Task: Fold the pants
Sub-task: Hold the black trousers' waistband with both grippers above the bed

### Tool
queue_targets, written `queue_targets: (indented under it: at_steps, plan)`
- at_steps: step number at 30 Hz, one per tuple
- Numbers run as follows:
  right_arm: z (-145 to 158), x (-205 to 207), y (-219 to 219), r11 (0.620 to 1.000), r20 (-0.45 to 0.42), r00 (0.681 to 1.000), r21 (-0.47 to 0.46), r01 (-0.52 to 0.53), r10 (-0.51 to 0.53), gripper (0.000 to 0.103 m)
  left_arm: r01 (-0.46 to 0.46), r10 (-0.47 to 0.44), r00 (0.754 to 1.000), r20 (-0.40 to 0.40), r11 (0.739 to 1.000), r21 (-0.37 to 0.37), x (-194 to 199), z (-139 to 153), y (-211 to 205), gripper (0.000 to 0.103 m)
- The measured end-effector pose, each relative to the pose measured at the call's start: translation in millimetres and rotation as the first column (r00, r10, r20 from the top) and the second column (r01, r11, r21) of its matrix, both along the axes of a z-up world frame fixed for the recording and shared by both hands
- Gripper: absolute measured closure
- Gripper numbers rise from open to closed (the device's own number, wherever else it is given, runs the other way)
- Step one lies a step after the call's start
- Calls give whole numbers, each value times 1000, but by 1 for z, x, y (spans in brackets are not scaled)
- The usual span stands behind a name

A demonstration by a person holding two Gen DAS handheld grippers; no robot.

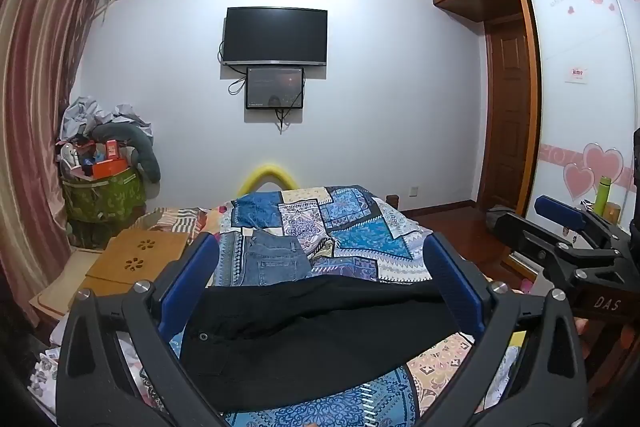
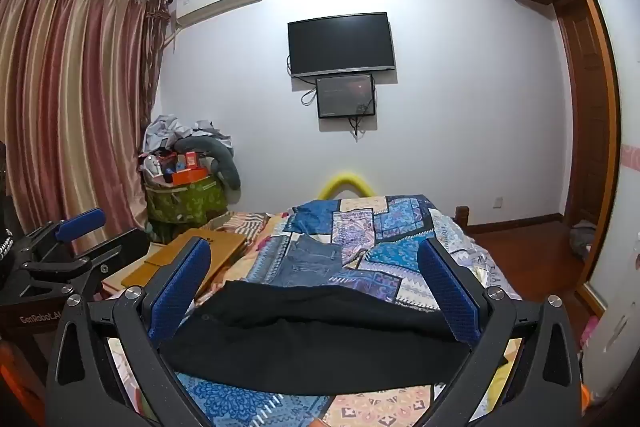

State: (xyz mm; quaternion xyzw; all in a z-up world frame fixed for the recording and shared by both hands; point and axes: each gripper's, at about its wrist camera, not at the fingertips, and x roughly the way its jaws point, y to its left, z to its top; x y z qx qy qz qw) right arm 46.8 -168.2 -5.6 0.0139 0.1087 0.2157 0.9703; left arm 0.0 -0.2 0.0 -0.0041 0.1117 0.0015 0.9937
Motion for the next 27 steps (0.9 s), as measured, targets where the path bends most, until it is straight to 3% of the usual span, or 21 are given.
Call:
queue_targets:
  at_steps: [27]
  plan:
    - [0,-1,-4,1000,-4,1000,7,16,-16,0,-3,3,1000,4,1000,-19,3,2,3,0]
